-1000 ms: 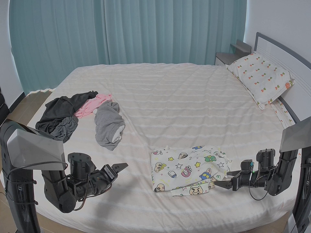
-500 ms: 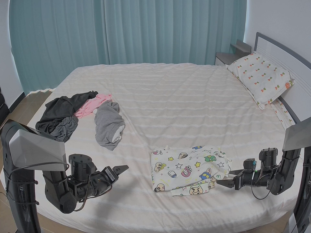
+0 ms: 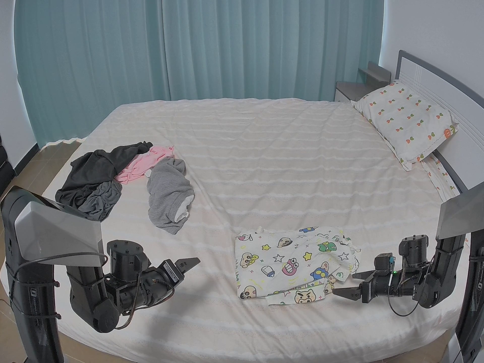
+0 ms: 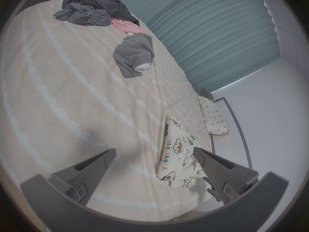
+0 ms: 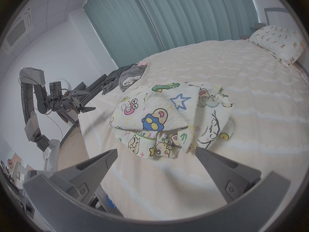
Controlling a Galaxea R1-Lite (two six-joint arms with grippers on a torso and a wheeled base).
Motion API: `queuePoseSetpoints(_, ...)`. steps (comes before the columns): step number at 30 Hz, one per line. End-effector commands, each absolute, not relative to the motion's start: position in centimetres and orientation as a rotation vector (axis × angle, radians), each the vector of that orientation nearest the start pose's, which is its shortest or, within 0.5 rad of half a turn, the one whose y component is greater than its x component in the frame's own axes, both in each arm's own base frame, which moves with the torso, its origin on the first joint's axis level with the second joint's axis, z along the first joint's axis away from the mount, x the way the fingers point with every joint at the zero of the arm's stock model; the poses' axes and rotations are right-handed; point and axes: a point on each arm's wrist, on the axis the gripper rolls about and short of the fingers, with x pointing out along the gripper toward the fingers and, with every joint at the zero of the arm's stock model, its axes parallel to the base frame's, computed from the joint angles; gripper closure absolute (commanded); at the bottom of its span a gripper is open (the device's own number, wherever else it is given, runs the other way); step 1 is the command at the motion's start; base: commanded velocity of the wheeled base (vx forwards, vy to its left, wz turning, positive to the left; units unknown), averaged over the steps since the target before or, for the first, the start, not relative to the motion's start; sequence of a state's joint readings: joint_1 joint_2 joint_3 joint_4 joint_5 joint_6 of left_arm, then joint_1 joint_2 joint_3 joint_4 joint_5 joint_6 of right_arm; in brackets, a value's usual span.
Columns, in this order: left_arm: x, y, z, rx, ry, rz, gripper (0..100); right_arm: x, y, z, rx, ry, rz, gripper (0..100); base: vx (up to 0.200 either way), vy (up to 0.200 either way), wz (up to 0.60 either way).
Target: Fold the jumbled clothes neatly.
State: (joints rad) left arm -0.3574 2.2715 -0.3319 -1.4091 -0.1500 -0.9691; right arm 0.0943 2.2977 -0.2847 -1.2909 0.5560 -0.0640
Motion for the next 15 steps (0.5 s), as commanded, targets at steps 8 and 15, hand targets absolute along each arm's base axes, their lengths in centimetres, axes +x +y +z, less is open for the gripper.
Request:
queuePoseSetpoints(8,27.0,-10.4,-1.3,-0.869,0.725,-0.194,0,26.9,3.3,-3.6,0.123,0.691,0.641,0,0.000,0.000,0.00)
queuePoseSetpoints(15,27.0,-10.4,-1.4,-0.864,0.720,-0.177,0,26.7,3.8,-3.6,0.121,0.697,0.659,0,0.000,0.000,0.00)
